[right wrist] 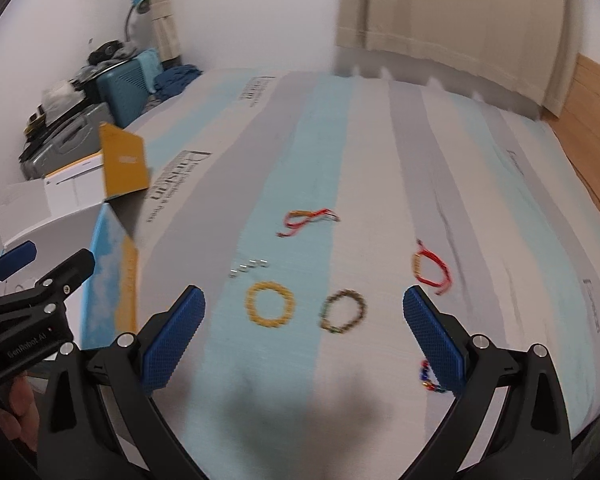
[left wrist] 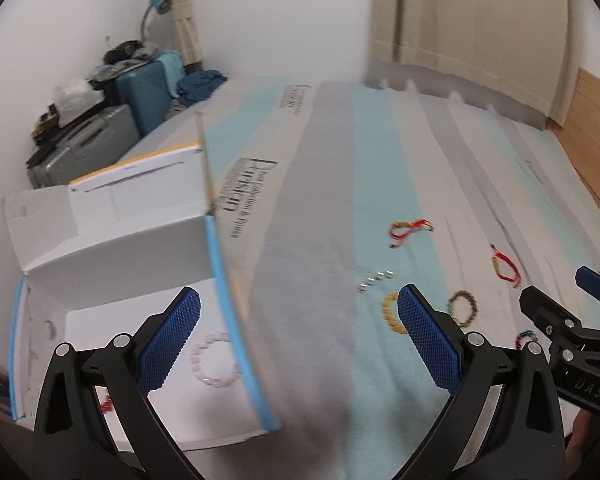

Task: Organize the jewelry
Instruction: 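Move both grippers back over the remaining bracelets on the bed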

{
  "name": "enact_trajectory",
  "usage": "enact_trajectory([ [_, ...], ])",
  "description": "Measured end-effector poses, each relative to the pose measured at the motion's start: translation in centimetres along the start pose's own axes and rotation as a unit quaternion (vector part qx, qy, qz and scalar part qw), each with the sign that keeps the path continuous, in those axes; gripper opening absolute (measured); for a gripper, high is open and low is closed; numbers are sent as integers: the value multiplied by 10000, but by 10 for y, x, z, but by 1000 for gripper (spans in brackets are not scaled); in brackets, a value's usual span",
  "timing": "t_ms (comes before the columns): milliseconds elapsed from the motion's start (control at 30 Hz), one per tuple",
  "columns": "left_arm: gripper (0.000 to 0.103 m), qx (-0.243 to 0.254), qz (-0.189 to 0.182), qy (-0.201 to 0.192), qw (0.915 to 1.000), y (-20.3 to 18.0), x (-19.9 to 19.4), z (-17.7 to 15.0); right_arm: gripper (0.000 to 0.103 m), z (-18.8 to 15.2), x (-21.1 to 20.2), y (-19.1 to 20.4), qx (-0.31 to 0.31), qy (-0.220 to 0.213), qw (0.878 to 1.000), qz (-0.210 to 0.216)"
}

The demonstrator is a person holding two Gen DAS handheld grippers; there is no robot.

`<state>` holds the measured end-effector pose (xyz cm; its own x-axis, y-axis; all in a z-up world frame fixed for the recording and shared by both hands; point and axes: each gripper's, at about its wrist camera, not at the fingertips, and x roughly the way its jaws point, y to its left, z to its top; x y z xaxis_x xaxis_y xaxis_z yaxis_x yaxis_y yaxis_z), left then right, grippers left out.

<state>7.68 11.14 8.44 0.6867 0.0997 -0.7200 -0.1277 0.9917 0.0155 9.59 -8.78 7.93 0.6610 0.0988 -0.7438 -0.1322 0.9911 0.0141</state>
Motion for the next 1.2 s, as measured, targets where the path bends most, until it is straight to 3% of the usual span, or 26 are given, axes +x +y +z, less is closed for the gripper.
enact_trajectory([
  [100,97,29,-264,45,9996,-15,3,0,96,-7,3,-20,87,34,9999,-119],
  [433,97,239,-437,120,9987,-63,28,-2,96,-26,15,-80,296,137,9984,-462],
  [633,97,375,-432,266,9980,-87,52,-7,96,-38,23,-110,464,218,9972,-542],
  [800,97,522,-500,162,9973,-106,58,-14,96,-47,28,-132,572,209,9961,-641],
  [1200,97,727,-347,248,9964,-120,97,-41,95,-68,54,-170,532,377,9925,-1033],
])
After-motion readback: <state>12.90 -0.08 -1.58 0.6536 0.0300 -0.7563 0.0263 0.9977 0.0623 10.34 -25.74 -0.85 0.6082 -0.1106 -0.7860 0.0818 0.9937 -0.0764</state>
